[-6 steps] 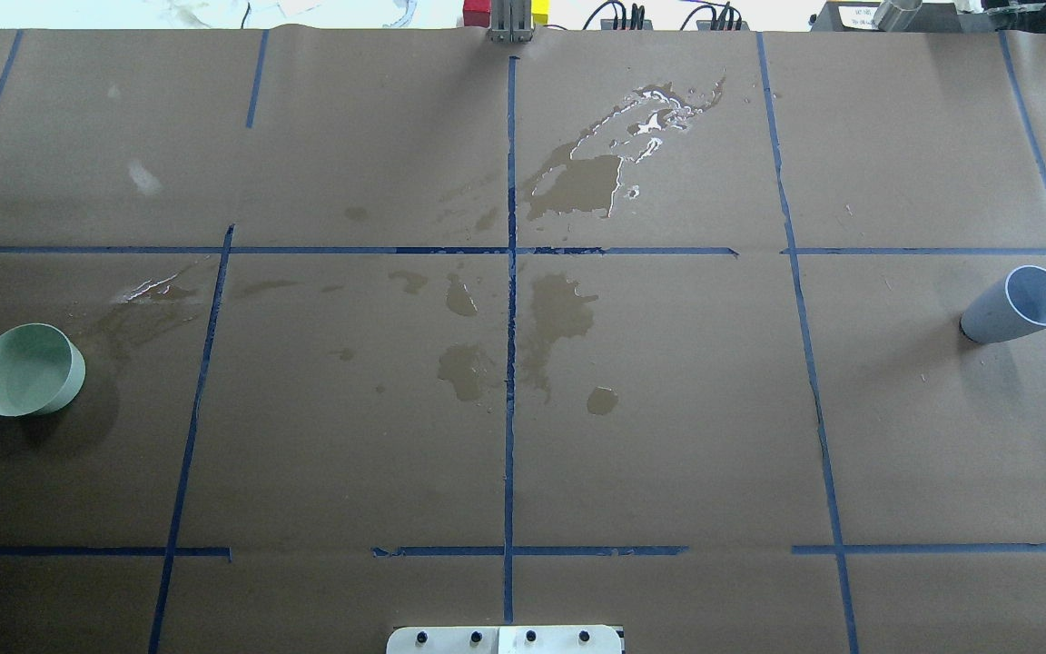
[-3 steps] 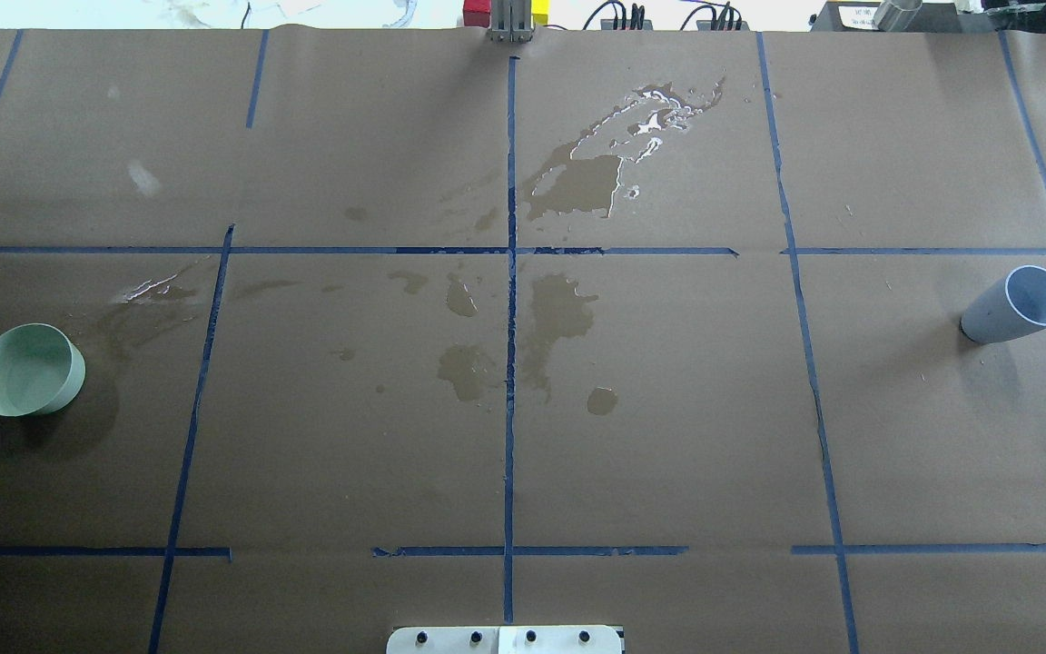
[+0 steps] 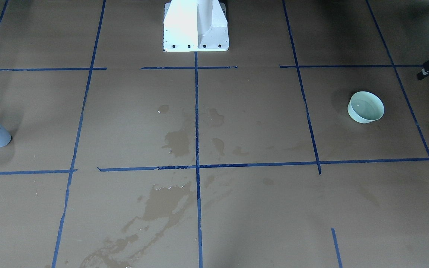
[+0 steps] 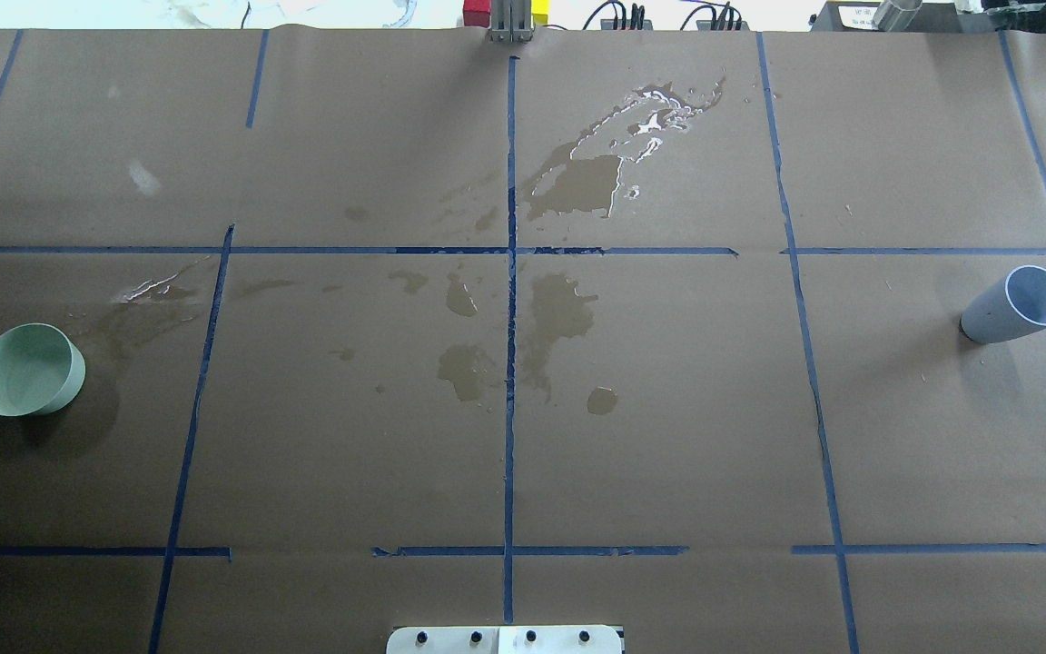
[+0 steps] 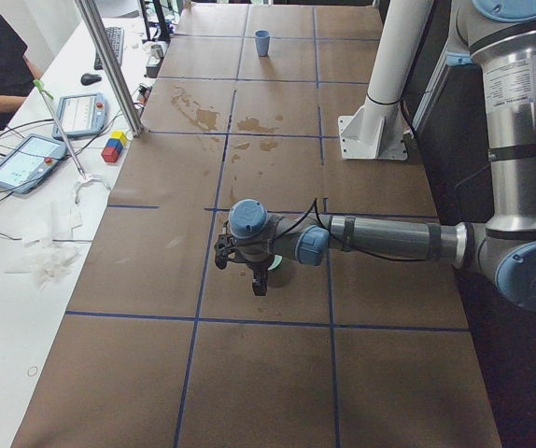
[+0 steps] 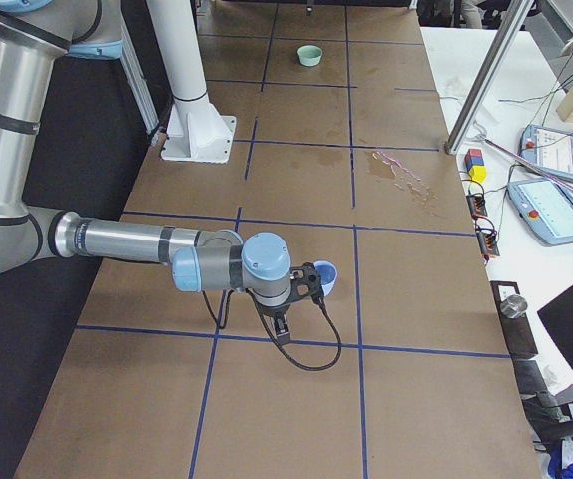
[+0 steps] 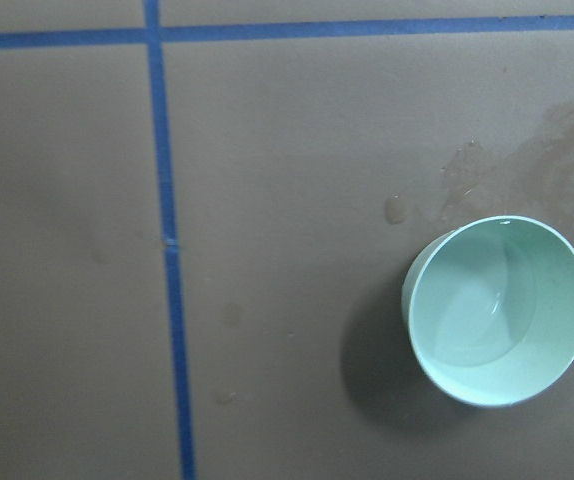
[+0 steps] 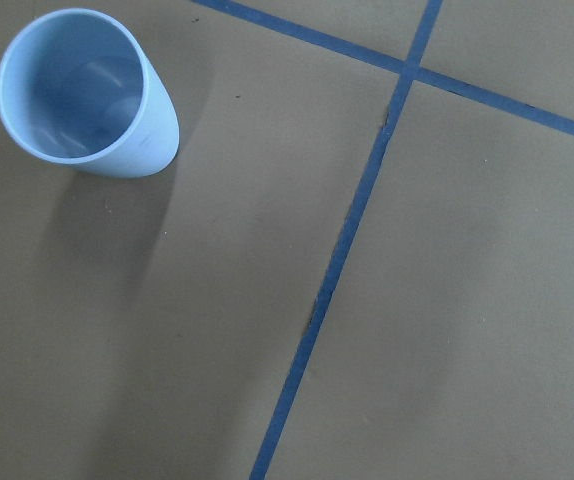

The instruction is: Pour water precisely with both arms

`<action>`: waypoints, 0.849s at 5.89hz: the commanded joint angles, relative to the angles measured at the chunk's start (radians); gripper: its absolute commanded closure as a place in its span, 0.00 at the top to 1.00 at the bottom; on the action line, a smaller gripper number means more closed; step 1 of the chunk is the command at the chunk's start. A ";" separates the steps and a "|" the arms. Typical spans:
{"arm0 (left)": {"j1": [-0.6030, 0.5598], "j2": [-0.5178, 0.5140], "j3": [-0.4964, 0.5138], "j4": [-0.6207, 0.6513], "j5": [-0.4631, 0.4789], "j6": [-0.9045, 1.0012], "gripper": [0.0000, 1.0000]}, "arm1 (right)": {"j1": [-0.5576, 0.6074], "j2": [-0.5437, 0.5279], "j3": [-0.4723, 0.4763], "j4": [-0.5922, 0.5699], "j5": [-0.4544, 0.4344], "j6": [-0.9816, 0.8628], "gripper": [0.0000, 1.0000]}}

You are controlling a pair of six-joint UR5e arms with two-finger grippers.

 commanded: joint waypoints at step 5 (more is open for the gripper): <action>0.213 -0.114 0.196 -0.233 0.052 -0.297 0.80 | 0.000 -0.003 0.004 0.019 0.009 0.002 1.00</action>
